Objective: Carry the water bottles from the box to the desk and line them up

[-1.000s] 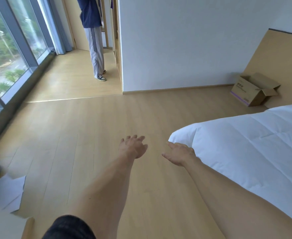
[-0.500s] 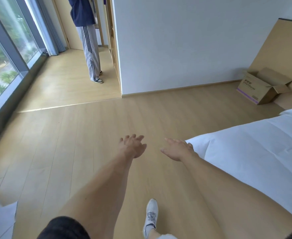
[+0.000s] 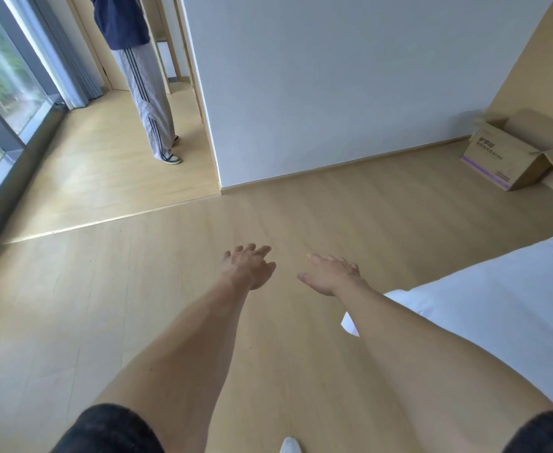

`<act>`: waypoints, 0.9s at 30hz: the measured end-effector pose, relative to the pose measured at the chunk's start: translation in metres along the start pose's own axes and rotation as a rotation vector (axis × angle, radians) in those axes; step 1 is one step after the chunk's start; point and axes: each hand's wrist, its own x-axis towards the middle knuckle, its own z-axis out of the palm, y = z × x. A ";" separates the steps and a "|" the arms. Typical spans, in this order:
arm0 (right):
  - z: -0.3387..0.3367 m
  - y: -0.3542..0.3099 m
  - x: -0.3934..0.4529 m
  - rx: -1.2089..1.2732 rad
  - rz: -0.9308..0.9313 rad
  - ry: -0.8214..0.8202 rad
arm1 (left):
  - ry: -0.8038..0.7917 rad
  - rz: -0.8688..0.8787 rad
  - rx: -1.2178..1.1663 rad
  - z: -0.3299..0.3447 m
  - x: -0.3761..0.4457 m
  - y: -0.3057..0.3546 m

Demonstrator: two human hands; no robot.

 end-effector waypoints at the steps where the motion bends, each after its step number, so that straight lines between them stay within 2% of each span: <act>1: -0.006 0.004 0.012 0.004 0.014 0.001 | 0.000 0.012 0.009 -0.004 0.014 0.005; 12: -0.074 0.063 0.140 0.071 0.240 0.045 | -0.012 0.249 0.036 -0.047 0.219 0.066; 20: -0.149 0.088 0.242 0.132 0.491 0.063 | -0.049 0.485 0.090 -0.107 0.379 0.114; 27: -0.192 0.103 0.305 0.201 0.620 0.089 | -0.063 0.640 0.163 -0.156 0.469 0.161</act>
